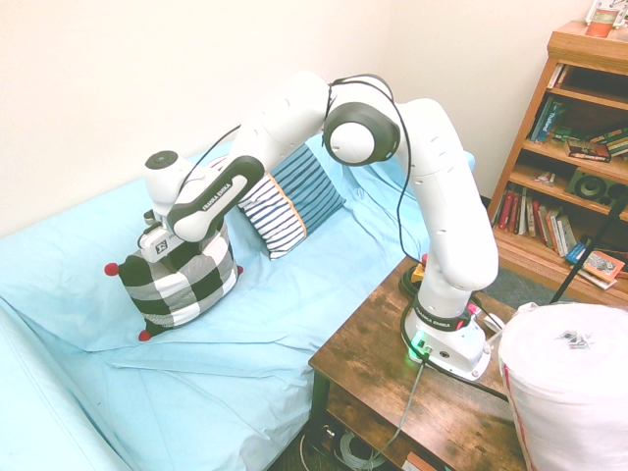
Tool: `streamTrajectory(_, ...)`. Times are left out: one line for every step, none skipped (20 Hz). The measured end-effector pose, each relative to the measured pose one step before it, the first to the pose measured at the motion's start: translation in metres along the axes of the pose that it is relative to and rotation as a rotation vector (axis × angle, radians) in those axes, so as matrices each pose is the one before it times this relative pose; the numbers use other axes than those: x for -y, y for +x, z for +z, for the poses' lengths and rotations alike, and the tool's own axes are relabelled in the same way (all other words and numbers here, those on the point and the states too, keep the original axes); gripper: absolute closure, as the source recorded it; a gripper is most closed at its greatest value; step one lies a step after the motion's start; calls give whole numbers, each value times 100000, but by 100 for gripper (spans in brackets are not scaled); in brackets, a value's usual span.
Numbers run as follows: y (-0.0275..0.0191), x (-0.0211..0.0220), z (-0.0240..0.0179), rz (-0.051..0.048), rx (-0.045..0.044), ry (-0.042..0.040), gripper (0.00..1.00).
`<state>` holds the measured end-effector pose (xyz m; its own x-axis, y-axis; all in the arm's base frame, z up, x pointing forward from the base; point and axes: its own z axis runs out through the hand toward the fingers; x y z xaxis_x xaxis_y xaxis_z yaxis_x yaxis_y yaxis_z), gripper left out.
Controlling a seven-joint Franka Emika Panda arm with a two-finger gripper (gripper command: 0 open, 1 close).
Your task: Stand the pillow up
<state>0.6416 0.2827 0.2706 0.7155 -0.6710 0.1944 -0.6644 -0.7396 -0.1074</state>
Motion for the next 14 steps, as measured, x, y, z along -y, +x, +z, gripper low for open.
streamTrajectory(981, 870, -74, 81, -505, 696, 0)
streamTrajectory(880, 863, -169, 68, -439, 506, 0)
streamTrajectory(778, 853, -235, 239, -570, 595, 0)
streamTrajectory(587, 794, -294, 71, -149, -136, 0)
streamTrajectory(414, 750, -313, 17, -71, -46, 0)
streamTrajectory(203, 587, -247, -2, 11, 144, 0)
streamTrajectory(74, 392, -182, 0, 3, 114, 0)
streamTrajectory(31, 182, -166, -3, -79, 272, 0)
streamTrajectory(44, 13, -175, 47, -83, 184, 0)
streamTrajectory(93, -140, -182, 148, -9, -73, 0)
streamTrajectory(156, -379, -224, 302, 133, -459, 0)
streamTrajectory(99, -727, -136, 204, 461, -1146, 0)
streamTrajectory(184, -988, -133, -141, 653, -1447, 0)
streamTrajectory(343, -1089, -276, -503, 805, -1338, 0)
